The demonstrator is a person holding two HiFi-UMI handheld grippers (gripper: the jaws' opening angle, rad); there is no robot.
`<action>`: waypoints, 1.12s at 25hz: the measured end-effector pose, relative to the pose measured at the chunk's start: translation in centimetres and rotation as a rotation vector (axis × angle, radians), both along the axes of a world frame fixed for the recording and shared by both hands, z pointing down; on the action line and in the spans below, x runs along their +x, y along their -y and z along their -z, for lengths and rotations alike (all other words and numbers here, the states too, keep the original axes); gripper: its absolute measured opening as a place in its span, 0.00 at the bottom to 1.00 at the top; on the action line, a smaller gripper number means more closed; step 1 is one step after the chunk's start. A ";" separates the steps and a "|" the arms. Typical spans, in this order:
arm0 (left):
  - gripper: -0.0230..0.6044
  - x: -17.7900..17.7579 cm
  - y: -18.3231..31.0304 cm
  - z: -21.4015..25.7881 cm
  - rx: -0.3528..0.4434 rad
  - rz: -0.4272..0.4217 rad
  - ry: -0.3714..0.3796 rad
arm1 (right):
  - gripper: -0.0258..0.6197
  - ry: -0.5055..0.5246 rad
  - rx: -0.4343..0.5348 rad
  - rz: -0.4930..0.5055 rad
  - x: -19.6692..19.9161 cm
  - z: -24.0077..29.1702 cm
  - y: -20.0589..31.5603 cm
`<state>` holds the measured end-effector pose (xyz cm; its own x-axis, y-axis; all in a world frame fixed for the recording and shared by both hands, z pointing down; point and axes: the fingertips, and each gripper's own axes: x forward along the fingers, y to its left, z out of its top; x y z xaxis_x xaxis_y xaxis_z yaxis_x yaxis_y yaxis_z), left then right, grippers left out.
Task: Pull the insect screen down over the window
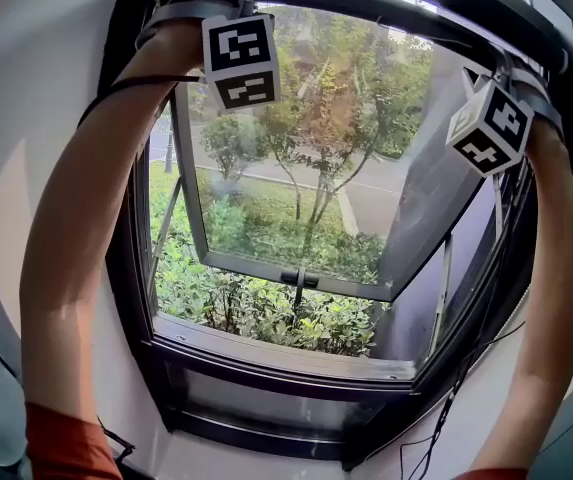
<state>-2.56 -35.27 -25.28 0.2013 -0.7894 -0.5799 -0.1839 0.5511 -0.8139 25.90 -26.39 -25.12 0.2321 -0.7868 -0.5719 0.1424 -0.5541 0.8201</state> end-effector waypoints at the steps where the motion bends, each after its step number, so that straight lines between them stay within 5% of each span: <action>1: 0.39 0.1 0.0 -0.4 -0.009 -0.001 0.006 | 0.33 -0.002 -0.004 0.001 0.0 -0.4 -0.1; 28: 0.38 0.2 -1.2 -10.7 -0.120 -0.044 0.056 | 0.33 -0.061 -0.052 0.045 0.2 -10.0 -0.7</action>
<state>-2.40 -34.03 -14.61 0.2664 -0.8421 -0.4689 -0.1580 0.4418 -0.8831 26.10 -25.66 -15.15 0.1614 -0.8246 -0.5422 0.1691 -0.5182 0.8384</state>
